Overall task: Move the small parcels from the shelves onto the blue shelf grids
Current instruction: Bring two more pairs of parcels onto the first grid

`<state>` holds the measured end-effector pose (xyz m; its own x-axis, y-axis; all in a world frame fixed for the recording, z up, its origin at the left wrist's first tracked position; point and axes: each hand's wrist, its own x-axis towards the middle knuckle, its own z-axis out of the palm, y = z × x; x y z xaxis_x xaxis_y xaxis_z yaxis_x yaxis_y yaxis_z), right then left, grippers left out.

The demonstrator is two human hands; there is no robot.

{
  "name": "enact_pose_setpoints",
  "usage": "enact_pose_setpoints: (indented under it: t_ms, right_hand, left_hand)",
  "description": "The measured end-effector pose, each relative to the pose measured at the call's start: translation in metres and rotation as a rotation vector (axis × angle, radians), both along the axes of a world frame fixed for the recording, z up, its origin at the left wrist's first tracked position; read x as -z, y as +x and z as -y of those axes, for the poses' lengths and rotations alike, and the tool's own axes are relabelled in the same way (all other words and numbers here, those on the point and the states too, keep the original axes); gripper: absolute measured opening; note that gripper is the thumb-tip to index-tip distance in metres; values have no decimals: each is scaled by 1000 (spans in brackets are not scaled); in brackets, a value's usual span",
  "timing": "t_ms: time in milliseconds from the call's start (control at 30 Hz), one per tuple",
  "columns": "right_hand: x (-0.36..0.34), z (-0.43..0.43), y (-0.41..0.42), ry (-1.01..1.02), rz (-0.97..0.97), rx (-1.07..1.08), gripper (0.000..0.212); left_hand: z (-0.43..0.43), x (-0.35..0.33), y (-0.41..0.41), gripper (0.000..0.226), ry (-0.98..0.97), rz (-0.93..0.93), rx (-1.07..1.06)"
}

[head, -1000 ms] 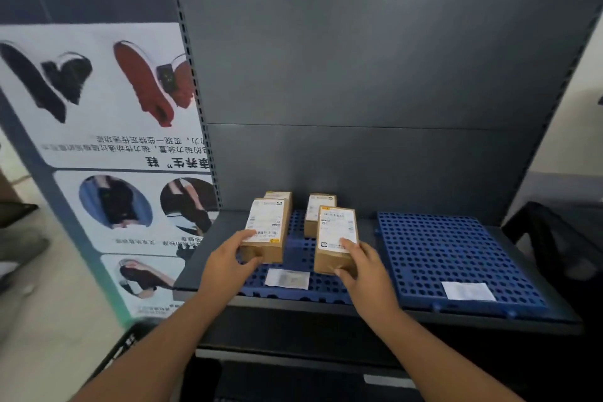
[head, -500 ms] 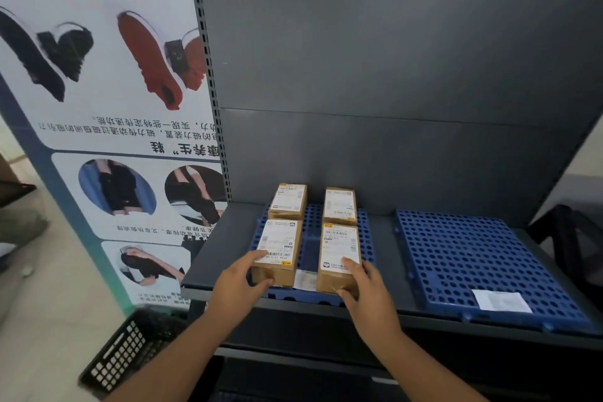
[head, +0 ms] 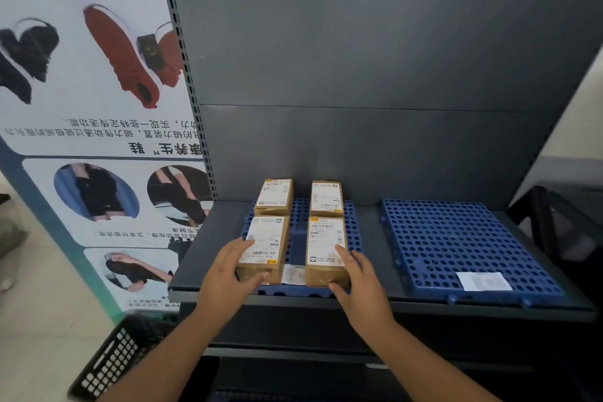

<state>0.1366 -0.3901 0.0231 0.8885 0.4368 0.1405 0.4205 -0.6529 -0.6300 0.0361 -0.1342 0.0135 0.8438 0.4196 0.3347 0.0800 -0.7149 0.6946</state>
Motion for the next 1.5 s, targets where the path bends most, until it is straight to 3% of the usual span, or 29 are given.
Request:
enact_pose_setpoints:
  t_ms: [233,500,733,1167,1500]
  right_hand:
    - [-16,52,14,-91,85,100,86]
    - [-55,189,16,-76,175,392,67]
    - [-86,312,-33,-120,256,703,71]
    - [-97,503,-156,-222,212,1184,74]
    - [-69,636,-231,-150,168,1502,73]
  left_hand:
    - [43,-58,50,66,262,142,123]
    - [177,-97,126,73,290,178,485]
    - [319,-105,159,78,262,231,808]
    - [556,-100,125,74,178,204,1226]
    - [715,-75,91,73,103,95,1474]
